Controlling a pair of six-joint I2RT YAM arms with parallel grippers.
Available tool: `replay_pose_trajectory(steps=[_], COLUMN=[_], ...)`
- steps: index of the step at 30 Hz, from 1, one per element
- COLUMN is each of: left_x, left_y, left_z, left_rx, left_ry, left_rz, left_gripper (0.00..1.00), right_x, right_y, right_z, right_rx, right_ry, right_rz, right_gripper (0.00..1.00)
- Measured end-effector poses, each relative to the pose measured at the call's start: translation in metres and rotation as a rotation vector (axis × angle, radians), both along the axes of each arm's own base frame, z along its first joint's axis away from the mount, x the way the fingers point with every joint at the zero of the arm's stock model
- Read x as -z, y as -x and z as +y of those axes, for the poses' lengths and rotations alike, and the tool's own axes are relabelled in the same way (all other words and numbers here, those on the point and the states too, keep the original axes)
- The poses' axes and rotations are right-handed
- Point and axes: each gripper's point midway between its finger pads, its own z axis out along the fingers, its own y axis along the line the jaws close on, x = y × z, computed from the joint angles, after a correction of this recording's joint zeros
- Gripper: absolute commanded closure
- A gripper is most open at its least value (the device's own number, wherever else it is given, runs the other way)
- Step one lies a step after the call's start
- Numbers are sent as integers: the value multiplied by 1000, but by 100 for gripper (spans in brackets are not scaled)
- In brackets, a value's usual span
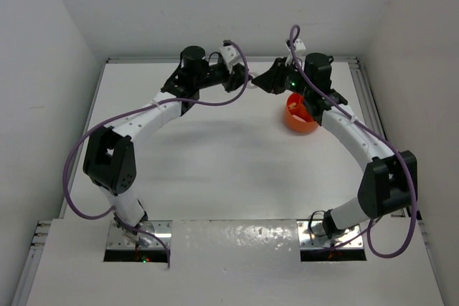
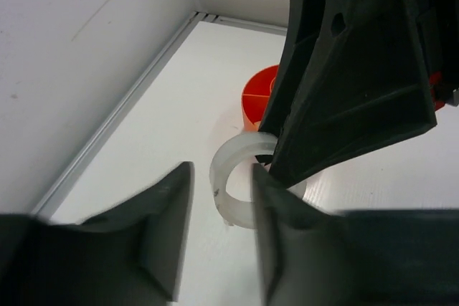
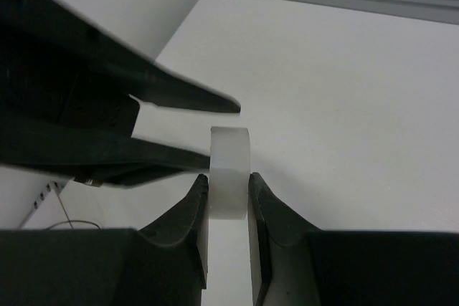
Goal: Sort the stationery into containers
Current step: Place the stationery in the storage box.
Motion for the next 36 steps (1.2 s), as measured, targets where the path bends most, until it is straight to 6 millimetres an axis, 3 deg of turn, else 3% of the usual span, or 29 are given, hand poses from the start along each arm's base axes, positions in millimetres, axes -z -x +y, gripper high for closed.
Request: replay_pose_trajectory(steps=[2,3,4,7,13,19,23,28,36], left_x=[-2,-5,-7,-10,-10,20,42,48,46], left_y=[-2,-6,-9,-13,-18,-32,-39,-52,-67], left_z=[1,3,6,11,18,50,75,99,121], left_rx=[-12,-31,-43,-63,-86,-172,-238,-308,-388], left_ry=[9,21,30,58,87,67,56,67,92], left_rz=[1,-1,1,24,49,98,144,155,156], left_gripper=[32,11,0,0,0,0,0,0,0], right_x=[3,8,12,19,18,18,45,81,121], right_y=[0,2,1,-8,-44,-82,-87,-90,-95], right_z=[-1,-4,-8,-22,-77,-122,-154,-191,-233], right_rx=[-8,-15,-14,-1,106,169,156,81,-60], right_ry=[26,51,74,138,280,572,843,1140,1288], right_rz=[-9,3,5,6,-17,-104,-126,-111,-46], right_gripper=[100,100,100,100,100,100,100,100,100])
